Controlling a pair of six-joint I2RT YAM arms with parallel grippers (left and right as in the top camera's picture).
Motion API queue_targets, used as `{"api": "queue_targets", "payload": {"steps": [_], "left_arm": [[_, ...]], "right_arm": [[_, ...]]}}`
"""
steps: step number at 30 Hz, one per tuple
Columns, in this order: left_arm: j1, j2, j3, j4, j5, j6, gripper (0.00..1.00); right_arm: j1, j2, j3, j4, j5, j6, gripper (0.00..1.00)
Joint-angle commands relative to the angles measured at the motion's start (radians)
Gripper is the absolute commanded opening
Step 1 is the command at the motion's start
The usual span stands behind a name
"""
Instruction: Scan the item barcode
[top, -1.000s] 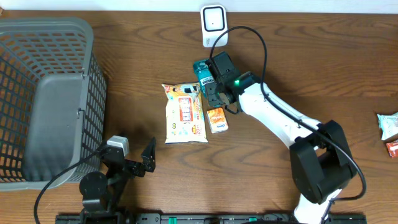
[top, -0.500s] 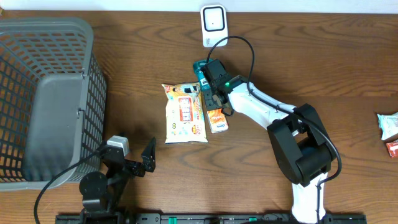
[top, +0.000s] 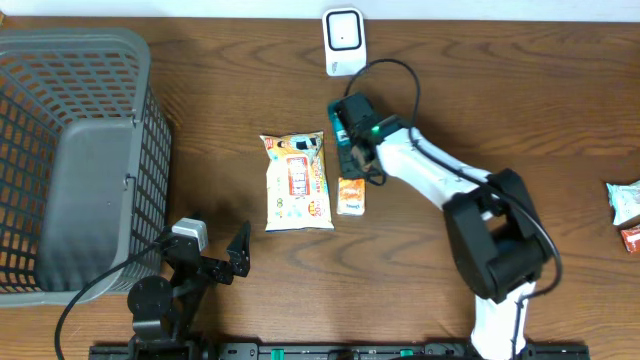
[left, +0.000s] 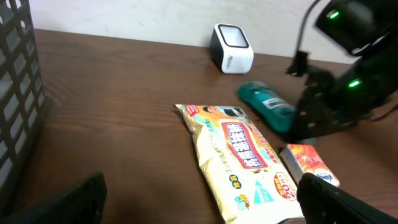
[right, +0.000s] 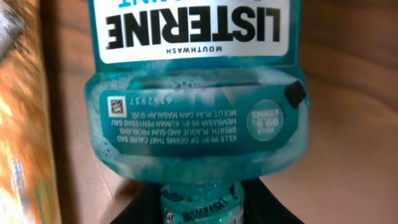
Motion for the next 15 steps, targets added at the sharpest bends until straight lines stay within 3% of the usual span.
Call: {"api": "queue_targets", "payload": {"steps": [1, 15], "left_arm": [[0.004, -0.001, -0.020, -0.012, -0.002, -0.006, 0.98], [0.004, -0.001, -0.020, -0.011, -0.002, -0.006, 0.98]], "right_arm": [[-0.024, -0.146, 0.004, -0.064, -0.018, 0.003, 0.17], [-0.048, -0.356, 0.004, -0.381, -0.019, 0.003, 0.18]]}}
